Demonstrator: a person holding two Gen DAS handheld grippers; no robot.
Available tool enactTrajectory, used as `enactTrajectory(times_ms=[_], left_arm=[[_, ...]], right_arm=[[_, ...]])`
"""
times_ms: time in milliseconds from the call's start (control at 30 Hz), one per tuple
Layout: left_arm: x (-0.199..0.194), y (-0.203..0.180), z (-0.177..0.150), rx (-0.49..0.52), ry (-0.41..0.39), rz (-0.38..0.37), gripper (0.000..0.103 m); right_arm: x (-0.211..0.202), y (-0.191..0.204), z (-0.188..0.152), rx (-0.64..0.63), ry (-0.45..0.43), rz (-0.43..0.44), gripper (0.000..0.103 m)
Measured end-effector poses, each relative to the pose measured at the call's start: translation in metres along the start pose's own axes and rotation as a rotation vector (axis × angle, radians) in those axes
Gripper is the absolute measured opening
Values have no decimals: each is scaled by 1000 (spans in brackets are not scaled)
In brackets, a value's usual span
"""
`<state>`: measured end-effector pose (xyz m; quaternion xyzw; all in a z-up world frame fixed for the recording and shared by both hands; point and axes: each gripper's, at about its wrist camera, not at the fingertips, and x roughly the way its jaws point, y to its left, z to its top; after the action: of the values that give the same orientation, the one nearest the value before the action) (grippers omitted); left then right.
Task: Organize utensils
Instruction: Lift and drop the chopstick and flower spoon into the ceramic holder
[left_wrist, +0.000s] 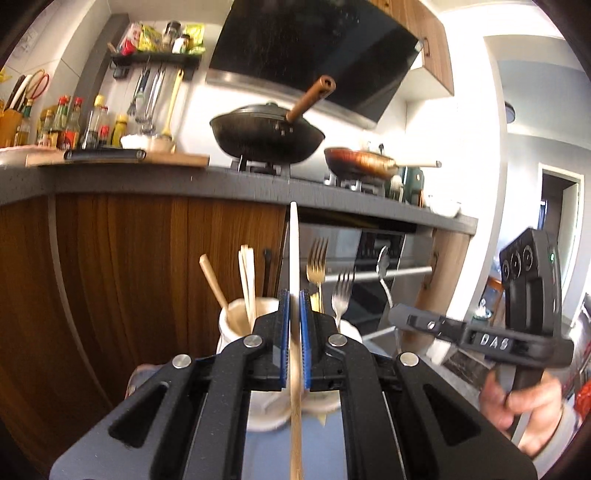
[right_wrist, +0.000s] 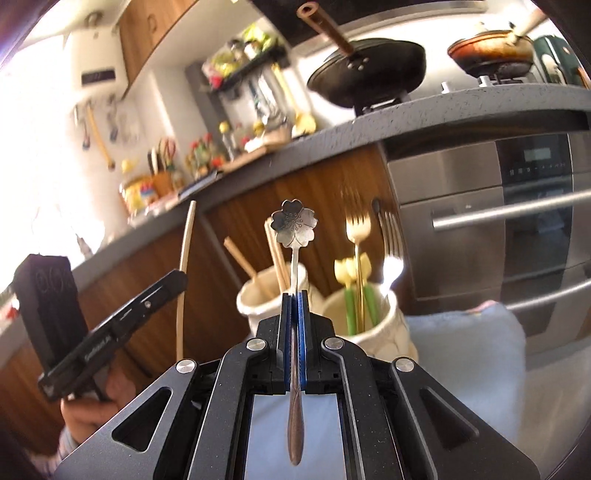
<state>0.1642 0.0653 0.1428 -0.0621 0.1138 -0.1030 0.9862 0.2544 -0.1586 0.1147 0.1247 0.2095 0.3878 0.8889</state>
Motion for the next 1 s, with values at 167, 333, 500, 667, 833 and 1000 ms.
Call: enactTrajectory(times_ms=[167,333,500,667,833,1000], left_arm=[[9,2,12,-24,-86,-23,5],[12,8,30,-44,-199,-29,5],[20,21,46,-77,-297,-29,5],[32,28,50,-90,-366,-21,5],[51,32,41,-97,-395,-9,5],[68,26,22,-52,-342,29,5]], right_arm=[[12,-5,8,35,-73,12,4],[23,-2,23,21,-161,7,4],[34,-3,27,24,-216,5,4],[39,-6,33,2,-243,-27,4],[42,-8,31,-42,-291,-76,4],[50,-15,25,-72,-296,-140,4]])
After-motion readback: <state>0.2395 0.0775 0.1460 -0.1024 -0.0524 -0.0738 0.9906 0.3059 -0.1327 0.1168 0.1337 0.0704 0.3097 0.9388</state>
